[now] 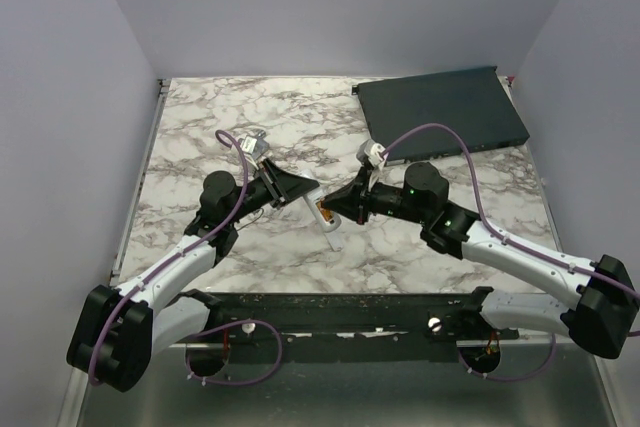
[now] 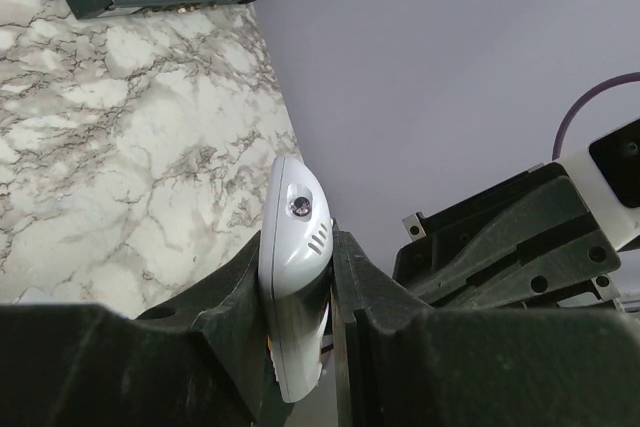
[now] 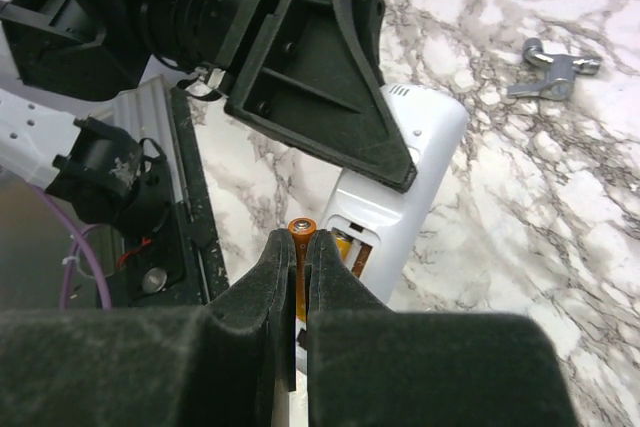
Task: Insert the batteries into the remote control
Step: Load the battery into the remote control.
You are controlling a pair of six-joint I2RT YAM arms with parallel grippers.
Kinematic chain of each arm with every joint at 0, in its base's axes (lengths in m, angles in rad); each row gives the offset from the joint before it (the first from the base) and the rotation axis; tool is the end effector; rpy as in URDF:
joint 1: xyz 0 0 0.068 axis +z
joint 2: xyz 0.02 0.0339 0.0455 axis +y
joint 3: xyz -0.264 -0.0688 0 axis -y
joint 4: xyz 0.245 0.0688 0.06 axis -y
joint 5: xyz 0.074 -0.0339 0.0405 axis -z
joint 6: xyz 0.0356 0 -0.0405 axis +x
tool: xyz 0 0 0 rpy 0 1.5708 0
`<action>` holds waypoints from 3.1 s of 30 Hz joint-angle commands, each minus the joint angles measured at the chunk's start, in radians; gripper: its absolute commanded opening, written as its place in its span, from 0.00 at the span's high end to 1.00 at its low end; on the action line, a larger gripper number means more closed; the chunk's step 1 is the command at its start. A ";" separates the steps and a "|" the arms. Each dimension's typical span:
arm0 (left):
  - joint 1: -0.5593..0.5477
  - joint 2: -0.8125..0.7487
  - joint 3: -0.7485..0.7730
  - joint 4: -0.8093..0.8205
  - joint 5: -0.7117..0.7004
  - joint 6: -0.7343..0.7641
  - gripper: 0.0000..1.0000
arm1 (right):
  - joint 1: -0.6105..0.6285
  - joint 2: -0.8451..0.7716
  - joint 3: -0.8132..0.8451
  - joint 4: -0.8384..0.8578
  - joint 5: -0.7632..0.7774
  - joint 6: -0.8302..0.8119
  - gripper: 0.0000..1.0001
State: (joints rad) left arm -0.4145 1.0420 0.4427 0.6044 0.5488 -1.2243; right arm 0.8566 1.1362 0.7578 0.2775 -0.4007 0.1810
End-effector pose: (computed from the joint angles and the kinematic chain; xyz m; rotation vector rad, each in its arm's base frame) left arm 0.2006 -0.1086 0.2533 -0.2381 1.8335 -1.6485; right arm 0.1630 0.2093 0.3074 -0.8882 1.5536 1.0993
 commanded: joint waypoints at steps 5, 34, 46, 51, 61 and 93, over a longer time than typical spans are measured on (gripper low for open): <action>-0.005 -0.010 -0.001 0.041 -0.018 -0.007 1.00 | 0.007 0.013 -0.016 0.062 0.123 -0.021 0.99; -0.005 -0.034 0.002 0.039 -0.039 -0.011 1.00 | 0.016 0.069 0.010 -0.033 0.152 -0.046 0.99; -0.004 -0.045 0.007 0.020 -0.050 0.000 1.00 | 0.025 0.112 0.084 -0.186 0.176 -0.087 0.99; -0.005 -0.046 0.010 0.015 -0.055 0.003 1.00 | 0.028 0.122 0.088 -0.219 0.168 -0.093 0.99; -0.004 -0.063 0.023 -0.019 -0.062 0.022 1.00 | 0.030 0.148 0.109 -0.302 0.192 -0.101 0.99; -0.004 -0.086 0.022 -0.025 -0.061 0.023 1.00 | 0.032 0.145 0.059 -0.159 0.257 -0.126 0.77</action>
State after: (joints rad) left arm -0.4133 0.9928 0.4427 0.4759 0.4515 -1.1595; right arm 0.8894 1.2827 0.8577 0.1310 -0.2024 0.0849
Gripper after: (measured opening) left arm 0.273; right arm 0.216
